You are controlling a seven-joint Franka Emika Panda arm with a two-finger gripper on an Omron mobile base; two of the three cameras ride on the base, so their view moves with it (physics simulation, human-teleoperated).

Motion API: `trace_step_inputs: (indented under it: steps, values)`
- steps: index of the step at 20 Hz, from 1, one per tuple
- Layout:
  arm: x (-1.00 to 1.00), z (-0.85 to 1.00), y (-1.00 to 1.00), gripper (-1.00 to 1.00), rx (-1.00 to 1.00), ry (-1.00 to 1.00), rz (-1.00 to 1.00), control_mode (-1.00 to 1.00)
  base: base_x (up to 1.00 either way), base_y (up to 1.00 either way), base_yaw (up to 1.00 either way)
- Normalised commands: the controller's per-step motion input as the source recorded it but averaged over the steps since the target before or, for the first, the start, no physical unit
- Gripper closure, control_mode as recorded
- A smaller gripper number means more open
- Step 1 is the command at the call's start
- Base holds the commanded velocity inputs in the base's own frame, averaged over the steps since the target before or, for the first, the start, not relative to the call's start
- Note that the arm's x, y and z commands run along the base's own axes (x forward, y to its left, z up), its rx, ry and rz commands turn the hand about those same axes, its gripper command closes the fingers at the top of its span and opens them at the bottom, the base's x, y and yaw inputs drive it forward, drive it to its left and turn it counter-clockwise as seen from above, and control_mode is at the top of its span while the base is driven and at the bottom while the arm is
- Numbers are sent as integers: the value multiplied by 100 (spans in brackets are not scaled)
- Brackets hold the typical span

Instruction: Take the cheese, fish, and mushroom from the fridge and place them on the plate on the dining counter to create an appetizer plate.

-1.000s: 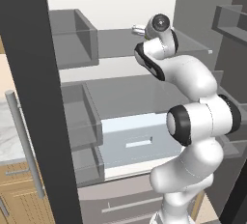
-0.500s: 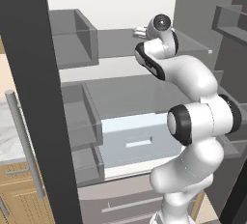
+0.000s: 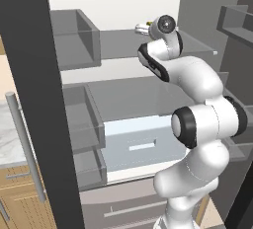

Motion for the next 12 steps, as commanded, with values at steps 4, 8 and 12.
trace_step_inputs:
  steps: [4, 8, 12]
  values:
    - [15, -8, 0, 100, 0, 0, 0, -100, 0, 0, 0]
    - [-11, -17, 0, 100, 0, 9, 0, -100, 0, 0, 0]
    - [-60, -12, 1, 100, 0, 11, 0, -100, 0, 0, 0]
